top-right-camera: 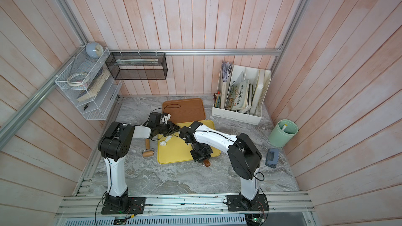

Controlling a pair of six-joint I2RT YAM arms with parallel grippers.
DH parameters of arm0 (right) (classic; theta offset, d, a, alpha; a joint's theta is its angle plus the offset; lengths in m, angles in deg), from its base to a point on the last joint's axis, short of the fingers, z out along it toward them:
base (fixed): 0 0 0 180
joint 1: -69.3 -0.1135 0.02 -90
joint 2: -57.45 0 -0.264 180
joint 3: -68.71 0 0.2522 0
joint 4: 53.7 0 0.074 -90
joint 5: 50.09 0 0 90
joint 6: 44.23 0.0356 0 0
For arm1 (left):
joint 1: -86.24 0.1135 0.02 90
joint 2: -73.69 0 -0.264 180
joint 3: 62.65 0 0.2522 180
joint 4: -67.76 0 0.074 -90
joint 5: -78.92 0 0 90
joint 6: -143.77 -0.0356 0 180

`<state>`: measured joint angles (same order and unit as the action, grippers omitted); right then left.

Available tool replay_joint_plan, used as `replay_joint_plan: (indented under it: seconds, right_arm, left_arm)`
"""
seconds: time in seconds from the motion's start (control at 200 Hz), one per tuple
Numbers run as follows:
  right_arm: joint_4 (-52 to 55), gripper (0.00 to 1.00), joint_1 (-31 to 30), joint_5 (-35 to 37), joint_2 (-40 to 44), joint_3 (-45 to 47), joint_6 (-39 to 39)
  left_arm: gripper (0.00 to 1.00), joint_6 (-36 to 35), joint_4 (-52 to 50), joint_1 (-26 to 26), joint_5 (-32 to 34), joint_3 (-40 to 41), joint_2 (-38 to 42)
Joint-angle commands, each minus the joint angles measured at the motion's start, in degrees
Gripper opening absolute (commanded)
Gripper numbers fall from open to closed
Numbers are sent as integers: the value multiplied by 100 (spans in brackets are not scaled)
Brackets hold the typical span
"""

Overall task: Roll out the dumpling wrappers from the dough
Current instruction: Scoop the dumpling wrapper from the work surface.

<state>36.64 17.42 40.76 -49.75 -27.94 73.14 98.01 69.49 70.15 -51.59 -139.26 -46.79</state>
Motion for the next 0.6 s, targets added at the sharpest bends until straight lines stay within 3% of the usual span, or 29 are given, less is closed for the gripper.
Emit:
replay_joint_plan:
  seconds: [0.0, 0.425, 0.595]
  right_arm:
    - [242, 0, -77, -163, 100, -102, -114]
    - [3, 0, -174, -414, -258, -160, -400]
    - [-125, 0, -125, -201, -132, -254, -253]
  left_arm:
    - [17, -4, -269, -34, 114, 71, -231]
    - [17, 31, -264, -43, 97, 118, -307]
    - [17, 22, -279, -43, 87, 97, -330]
